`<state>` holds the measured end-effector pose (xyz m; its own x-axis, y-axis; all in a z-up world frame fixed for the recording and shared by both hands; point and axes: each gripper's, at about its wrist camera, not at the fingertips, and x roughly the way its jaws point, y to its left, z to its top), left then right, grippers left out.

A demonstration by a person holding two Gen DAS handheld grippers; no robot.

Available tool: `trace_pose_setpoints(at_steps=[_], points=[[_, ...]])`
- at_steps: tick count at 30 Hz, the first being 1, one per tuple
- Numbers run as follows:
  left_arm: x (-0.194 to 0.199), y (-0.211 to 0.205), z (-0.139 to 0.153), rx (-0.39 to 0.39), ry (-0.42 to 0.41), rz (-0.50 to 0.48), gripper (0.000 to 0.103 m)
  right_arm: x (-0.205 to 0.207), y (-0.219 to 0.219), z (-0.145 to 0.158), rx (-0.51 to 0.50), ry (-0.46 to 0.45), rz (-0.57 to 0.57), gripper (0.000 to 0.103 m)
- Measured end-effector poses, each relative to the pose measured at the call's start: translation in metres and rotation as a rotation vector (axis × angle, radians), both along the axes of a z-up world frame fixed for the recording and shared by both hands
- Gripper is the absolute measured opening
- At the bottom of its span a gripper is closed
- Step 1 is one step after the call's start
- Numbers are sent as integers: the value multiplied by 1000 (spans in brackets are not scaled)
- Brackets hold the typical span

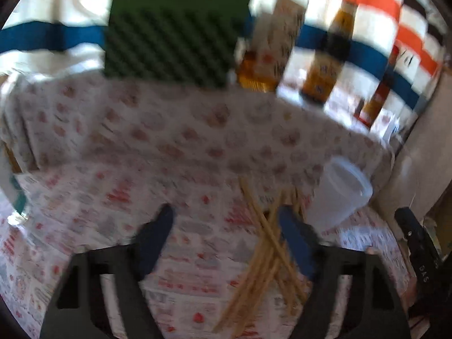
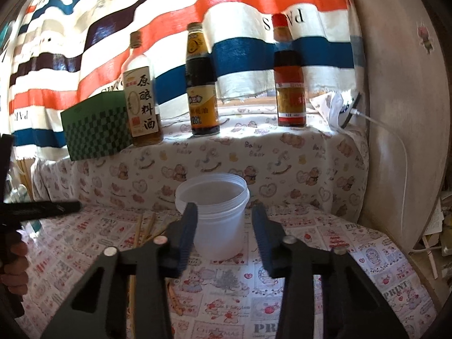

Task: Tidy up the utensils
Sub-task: 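Close the left tool on a wooden chopstick while the right tool moves toward the pile, then lift the chopstick upright with the left tool while the right tool grasps another chopstick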

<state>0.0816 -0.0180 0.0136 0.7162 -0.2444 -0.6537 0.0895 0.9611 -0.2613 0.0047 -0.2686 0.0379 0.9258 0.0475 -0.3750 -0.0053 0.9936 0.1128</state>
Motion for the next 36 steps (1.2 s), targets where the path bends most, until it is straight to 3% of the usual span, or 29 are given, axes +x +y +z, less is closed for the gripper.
trace_pose_setpoints(at_steps=[2,6,11,17,21,25,31,33,36], points=[[13,-10,-8,-49,73,-17,38,4,-6,0,33,21,6,32],[38,-27,-27,-100,173,-16,31,9,-13,-2,73,55,21,31],[51,-45,-41,-86,200,-33,30,10,-15,-1,85,66,37,26],[70,-64,-60,14,252,-24,29,14,-12,-6,91,106,63,14],[67,-66,-62,-42,253,-54,9,17,-12,-10,116,143,92,9],[46,-59,-37,-32,132,-38,6,20,-10,-13,134,173,119,8],[-14,-47,31,32,-223,-8,6,21,-7,-14,141,193,139,9],[-33,-41,46,25,-328,7,6,20,-6,-15,140,198,140,9],[-41,-22,61,-22,-403,34,6,23,-6,-17,165,224,163,9]])
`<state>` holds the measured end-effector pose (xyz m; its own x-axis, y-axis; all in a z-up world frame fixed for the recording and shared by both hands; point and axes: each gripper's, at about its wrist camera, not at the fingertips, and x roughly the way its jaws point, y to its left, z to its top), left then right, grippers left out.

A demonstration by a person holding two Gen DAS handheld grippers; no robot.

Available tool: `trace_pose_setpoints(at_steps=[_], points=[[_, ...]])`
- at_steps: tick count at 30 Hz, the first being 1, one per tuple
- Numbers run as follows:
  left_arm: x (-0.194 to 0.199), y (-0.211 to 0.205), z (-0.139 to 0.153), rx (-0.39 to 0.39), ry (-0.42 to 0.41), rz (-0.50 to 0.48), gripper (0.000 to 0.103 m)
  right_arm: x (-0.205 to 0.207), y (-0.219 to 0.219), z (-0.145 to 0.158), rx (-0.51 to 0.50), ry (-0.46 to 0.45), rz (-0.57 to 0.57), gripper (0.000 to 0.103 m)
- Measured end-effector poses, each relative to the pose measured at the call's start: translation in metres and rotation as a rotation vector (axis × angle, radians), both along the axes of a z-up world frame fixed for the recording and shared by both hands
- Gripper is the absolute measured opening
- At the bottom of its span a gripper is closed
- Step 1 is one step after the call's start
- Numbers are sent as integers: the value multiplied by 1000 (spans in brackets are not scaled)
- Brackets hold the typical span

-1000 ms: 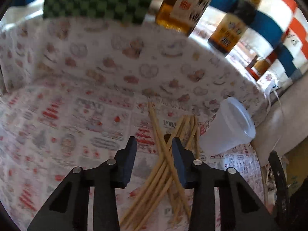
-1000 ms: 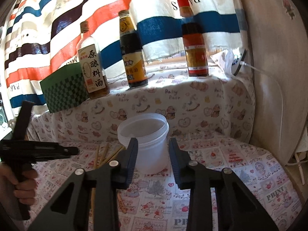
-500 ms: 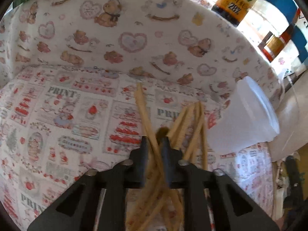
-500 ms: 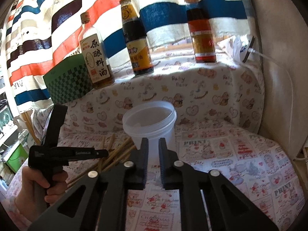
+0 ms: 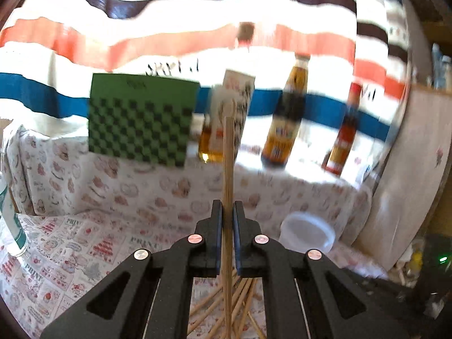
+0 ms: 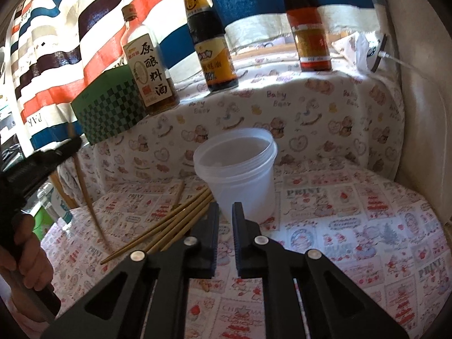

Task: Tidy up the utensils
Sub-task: 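Lift the chopstick upright with the left tool while the right tool grasps another chopstick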

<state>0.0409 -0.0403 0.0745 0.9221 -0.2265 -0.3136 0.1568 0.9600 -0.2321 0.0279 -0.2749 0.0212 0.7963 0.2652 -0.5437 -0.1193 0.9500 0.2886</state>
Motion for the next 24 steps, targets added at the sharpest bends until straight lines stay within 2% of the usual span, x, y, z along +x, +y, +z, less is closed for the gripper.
trace_pose_setpoints(at_steps=[3,7,11,13,15,18,21,24], points=[[-3,10,2,-8,-34,35,6,4,1,-5,39,41,37,15],[-6,15,2,13,-36,95,6,11,11,-17,47,112,74,15],[-10,20,-2,-10,-29,102,6,14,27,-28,-4,163,105,15],[-13,17,-2,9,-44,115,6,15,32,-31,-34,175,109,15],[-16,13,-3,45,-72,133,6,19,33,-33,-59,216,75,15],[-16,7,-5,97,-92,141,6,36,29,-32,12,300,72,15],[-14,6,-7,87,-95,123,6,59,39,-32,-25,393,75,15],[-13,6,-9,97,-93,133,6,75,48,-38,-14,447,51,15]])
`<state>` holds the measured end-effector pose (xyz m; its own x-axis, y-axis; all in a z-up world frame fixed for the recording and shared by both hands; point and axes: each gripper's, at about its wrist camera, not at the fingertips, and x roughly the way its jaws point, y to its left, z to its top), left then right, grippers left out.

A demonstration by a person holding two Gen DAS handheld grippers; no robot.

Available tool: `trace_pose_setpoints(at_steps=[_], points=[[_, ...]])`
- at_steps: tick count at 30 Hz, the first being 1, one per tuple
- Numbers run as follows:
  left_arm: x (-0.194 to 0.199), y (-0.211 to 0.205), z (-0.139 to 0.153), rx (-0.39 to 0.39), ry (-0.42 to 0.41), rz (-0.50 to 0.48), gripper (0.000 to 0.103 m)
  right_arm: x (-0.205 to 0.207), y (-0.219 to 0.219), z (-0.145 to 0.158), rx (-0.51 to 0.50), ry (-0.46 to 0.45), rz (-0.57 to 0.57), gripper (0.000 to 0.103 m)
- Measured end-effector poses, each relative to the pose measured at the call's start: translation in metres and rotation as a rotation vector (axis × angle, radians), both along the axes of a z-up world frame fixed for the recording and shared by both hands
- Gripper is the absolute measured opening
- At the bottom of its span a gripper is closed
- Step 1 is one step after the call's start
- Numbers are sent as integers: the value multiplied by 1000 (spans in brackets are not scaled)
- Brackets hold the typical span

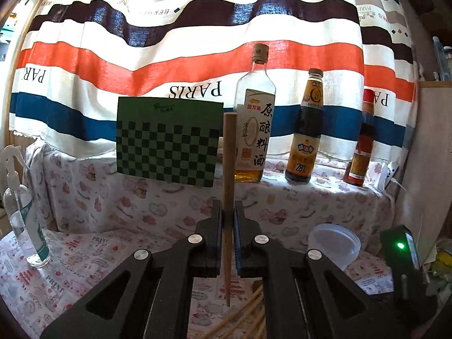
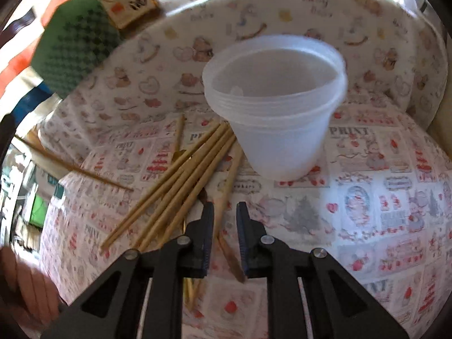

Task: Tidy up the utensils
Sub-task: 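Lift the chopstick upright with the left tool while the right tool grasps another chopstick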

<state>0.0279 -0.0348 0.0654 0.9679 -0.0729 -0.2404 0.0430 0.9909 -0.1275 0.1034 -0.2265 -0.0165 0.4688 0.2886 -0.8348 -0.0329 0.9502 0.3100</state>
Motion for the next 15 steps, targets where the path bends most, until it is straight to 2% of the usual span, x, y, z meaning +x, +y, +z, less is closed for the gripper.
trace_pose_setpoints(at_steps=[7,10,11,15], points=[[10,5,-4,-32,59,-1,6,22,26,-16,-178,36,-50,15],[12,8,-4,-39,69,3,6,21,34,-20,-172,41,-25,14],[13,9,-4,-46,73,4,6,20,36,-23,-165,53,-13,10],[15,12,-4,-53,86,15,6,0,37,-22,-214,48,26,8]])
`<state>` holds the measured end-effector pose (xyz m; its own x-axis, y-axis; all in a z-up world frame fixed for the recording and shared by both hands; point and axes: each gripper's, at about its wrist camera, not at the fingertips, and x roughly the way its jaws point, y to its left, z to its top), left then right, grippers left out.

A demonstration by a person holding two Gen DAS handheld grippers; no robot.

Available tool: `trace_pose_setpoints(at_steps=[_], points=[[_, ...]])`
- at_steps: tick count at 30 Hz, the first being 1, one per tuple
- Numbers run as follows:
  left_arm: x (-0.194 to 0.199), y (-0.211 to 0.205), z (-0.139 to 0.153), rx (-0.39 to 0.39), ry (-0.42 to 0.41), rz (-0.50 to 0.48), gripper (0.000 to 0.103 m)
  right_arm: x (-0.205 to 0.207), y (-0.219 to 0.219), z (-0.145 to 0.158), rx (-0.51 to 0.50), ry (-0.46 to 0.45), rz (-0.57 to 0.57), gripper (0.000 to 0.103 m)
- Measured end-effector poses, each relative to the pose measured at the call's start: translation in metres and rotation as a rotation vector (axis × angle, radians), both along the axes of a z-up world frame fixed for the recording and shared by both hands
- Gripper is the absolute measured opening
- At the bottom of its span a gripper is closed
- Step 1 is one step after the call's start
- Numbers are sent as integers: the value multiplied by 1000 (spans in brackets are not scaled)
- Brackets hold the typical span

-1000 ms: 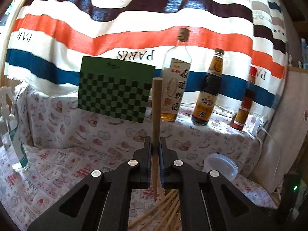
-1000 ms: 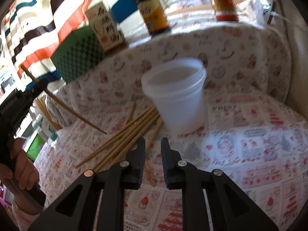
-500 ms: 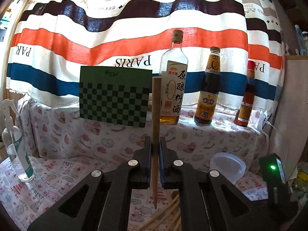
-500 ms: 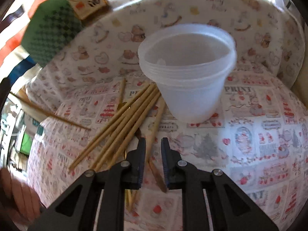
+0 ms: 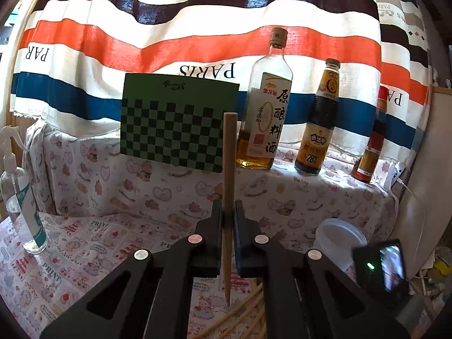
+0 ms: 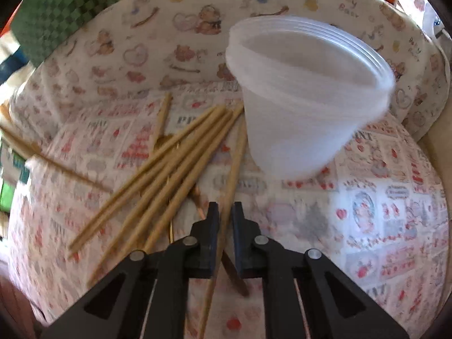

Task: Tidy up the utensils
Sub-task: 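Lift the chopstick upright with the left tool while the right tool grasps another chopstick, then carry both chopsticks over the white cup and open both tools to drop them in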

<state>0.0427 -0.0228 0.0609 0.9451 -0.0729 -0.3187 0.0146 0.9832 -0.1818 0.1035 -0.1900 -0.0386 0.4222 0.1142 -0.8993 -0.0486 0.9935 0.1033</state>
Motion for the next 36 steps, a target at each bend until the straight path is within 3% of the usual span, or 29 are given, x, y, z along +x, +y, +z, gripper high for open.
trace_pose_setpoints(at_steps=[3,5,7,10,16,21,25,26,28,30,36], points=[[-1,2,1,-10,-17,-18,6,-26,-10,-4,12,19,43,8],[-1,3,3,-9,-17,-14,6,-37,-20,0,81,39,56,10],[-2,4,4,-17,-16,-14,6,-40,-25,6,107,26,54,21],[-2,5,3,-16,-16,-12,6,-34,-23,19,30,-67,30,26],[4,5,-2,12,-4,10,6,-5,-19,15,-36,-54,-1,26],[9,3,-3,94,-8,16,7,14,-19,-4,-51,-13,-34,21],[12,10,-1,39,41,-27,7,20,-14,-4,-70,-31,-25,14],[13,10,-1,34,53,-33,6,22,-10,-5,-79,-32,-18,7],[15,8,-1,45,64,-38,6,20,-11,-1,-66,-35,-22,7],[14,7,-1,54,66,-37,7,9,-15,13,-30,-92,-27,6],[8,9,2,24,38,-41,6,-35,-20,92,75,-389,33,6]])
